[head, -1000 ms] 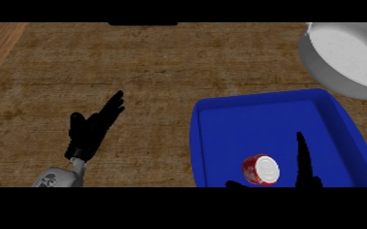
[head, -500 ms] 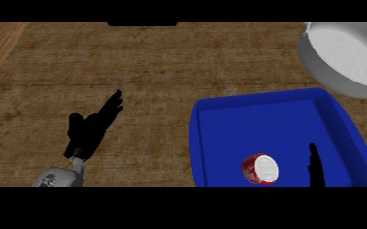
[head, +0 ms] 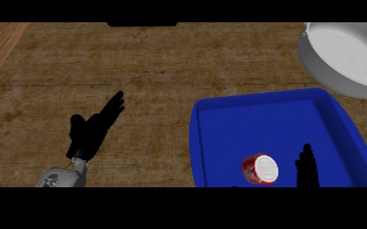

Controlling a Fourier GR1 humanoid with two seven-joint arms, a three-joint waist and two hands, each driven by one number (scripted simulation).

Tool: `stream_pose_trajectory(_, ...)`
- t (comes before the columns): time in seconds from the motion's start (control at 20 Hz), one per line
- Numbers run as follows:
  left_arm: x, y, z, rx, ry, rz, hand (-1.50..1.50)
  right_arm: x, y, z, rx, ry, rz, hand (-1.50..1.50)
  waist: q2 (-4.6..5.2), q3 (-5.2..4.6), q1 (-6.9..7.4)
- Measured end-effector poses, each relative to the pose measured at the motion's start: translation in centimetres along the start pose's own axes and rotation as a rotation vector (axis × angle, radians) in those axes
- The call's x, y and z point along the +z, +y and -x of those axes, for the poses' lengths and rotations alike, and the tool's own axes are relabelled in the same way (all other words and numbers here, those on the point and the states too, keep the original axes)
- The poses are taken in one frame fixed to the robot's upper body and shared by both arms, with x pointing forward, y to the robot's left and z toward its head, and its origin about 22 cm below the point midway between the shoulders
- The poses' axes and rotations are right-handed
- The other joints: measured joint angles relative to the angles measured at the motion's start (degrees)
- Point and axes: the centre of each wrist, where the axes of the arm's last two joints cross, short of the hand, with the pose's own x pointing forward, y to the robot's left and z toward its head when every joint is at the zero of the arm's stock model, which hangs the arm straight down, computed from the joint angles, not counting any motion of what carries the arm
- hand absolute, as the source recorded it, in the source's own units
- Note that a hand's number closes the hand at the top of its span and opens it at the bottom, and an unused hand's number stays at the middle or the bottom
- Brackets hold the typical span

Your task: Pick the can from the tray and place it in the pot

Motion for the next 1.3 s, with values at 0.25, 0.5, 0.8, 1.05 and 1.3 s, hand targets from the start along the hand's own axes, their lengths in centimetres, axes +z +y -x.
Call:
stream_pose_trajectory(0.25, 0.1, -0.3, -0.1, -0.007, -0.001, -0.002, 0.00, -0.9, 0.7, 2.4, -0.084, 0.008, -0.004, -1.50, -0.04, -0.08, 0.05)
stream_pose_trajectory(0.5, -0.2, 0.2, -0.5, -0.009, 0.013, 0.000, 0.00, -1.7, 1.4, 4.5, -0.157, -0.002, -0.021, 1.50, -0.41, -0.80, -0.10)
stream_pose_trajectory(0.8, 0.0, -0.5, -0.7, -0.011, 0.022, -0.002, 0.00, -2.1, 1.6, 6.4, -0.087, -0.058, -0.041, 1.50, -0.97, -1.83, -0.07)
stream_pose_trajectory(1.05, -0.2, -0.3, -0.8, -0.006, 0.015, -0.003, 0.00, -2.6, 2.6, 7.6, -0.141, -0.088, -0.048, 1.50, -0.60, -1.37, -0.04)
stream_pose_trajectory(1.3, -0.4, -0.5, -0.7, -0.005, 0.020, -0.001, 0.00, -4.1, 0.9, 8.1, -0.171, -0.139, -0.052, 1.50, -0.50, -0.99, -0.04)
